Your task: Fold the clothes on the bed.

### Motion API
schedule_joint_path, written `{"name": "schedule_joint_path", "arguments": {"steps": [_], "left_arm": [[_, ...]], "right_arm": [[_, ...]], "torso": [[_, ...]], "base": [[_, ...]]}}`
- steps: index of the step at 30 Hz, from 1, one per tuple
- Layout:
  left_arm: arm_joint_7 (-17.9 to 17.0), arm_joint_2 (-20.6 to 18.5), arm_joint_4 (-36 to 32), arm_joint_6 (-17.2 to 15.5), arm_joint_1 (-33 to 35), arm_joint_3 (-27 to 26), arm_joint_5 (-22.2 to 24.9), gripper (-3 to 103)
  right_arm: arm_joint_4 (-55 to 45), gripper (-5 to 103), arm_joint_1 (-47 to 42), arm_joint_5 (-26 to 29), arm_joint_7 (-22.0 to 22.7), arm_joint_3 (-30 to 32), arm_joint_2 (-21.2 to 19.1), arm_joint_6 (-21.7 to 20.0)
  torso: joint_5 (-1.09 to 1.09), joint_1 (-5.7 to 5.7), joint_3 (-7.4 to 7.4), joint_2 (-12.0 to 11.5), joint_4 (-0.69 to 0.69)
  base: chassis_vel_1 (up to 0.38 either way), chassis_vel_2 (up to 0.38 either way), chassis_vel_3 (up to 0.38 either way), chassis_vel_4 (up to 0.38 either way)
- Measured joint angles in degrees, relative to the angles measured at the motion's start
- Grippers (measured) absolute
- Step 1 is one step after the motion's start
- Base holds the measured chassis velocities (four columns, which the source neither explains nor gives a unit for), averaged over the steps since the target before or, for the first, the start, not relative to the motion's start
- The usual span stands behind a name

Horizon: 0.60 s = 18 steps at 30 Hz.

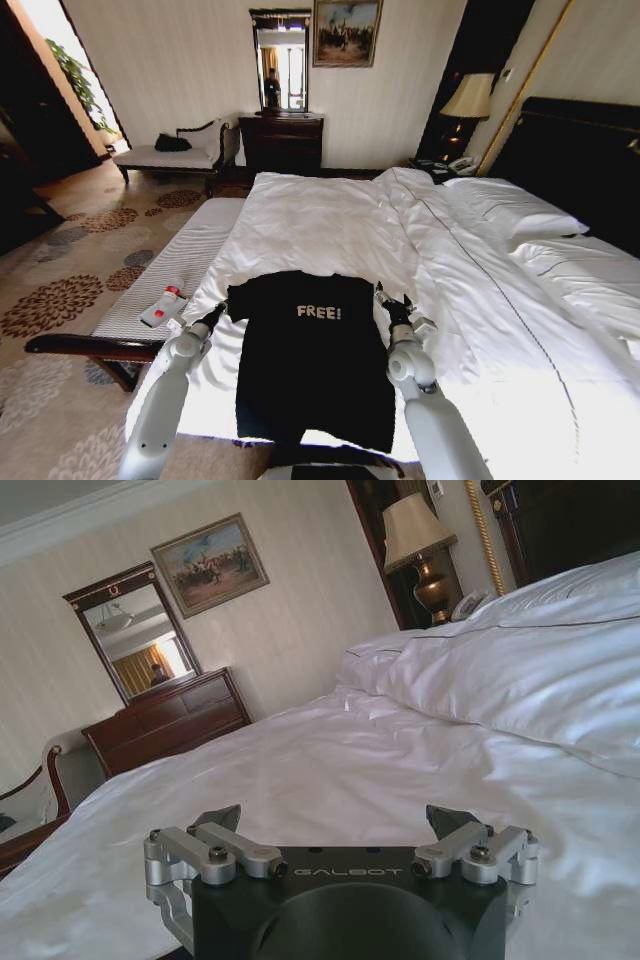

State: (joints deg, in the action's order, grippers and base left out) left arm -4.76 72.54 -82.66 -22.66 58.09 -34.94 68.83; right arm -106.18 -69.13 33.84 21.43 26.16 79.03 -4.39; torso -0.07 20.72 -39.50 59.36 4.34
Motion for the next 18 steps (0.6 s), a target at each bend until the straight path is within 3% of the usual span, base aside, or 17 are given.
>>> {"name": "schedule_joint_path", "arguments": {"steps": [10, 18], "left_arm": [[0.1, 0.4, -1.3, 0.1, 1.1, 0.0, -0.8, 0], [-0.3, -2.3, -6.6, -0.4, 3.5, -3.5, 1.5, 0]], "right_arm": [[-0.9, 100, -1.8, 0.1, 0.4, 0.5, -0.5, -0.1], [-0.7, 100, -1.0, 0.0, 0.8, 0.1, -0.1, -0.2]], "torso": [[0.02, 0.0, 0.0, 0.0, 0.0], [0.03, 0.0, 0.01, 0.0, -0.02]], "base": [[0.0, 0.0, 0.0, 0.0], [0.0, 0.0, 0.0, 0.0]]}}
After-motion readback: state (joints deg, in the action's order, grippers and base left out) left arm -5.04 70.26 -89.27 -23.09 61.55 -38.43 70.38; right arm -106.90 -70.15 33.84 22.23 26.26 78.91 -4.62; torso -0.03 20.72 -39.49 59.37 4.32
